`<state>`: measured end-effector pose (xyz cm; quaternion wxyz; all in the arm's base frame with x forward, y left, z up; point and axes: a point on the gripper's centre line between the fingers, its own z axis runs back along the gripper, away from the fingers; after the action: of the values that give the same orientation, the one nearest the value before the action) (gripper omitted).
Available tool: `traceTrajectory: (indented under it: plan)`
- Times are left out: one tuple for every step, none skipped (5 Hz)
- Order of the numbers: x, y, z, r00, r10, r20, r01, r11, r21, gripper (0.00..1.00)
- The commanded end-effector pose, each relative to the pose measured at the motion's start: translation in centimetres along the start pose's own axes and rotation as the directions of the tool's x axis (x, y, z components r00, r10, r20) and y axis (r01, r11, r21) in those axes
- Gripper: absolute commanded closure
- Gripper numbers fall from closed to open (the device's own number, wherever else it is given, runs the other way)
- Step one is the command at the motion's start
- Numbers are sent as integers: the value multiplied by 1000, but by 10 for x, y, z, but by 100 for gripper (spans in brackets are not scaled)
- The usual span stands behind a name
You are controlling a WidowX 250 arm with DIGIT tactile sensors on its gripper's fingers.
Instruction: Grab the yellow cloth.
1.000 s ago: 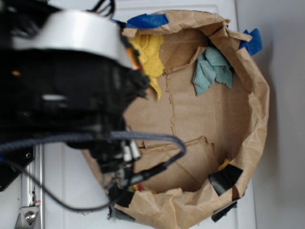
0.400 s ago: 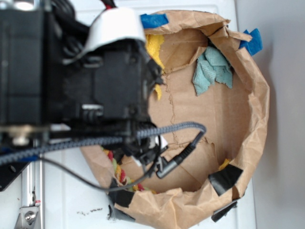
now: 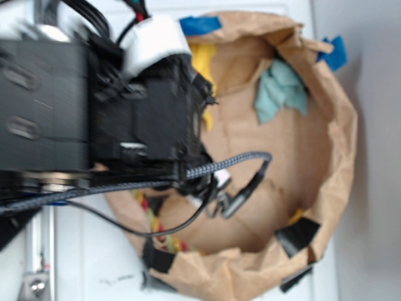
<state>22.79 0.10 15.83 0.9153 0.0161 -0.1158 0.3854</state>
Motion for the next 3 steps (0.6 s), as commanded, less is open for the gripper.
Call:
traceTrajectory:
  plan:
    - [1, 5, -35, 954, 297, 47, -299, 954, 35, 0]
    - [8, 9, -55, 949, 314, 31, -316, 947, 63, 0]
    - [17, 11, -70, 938, 345, 24, -345, 933, 101, 0]
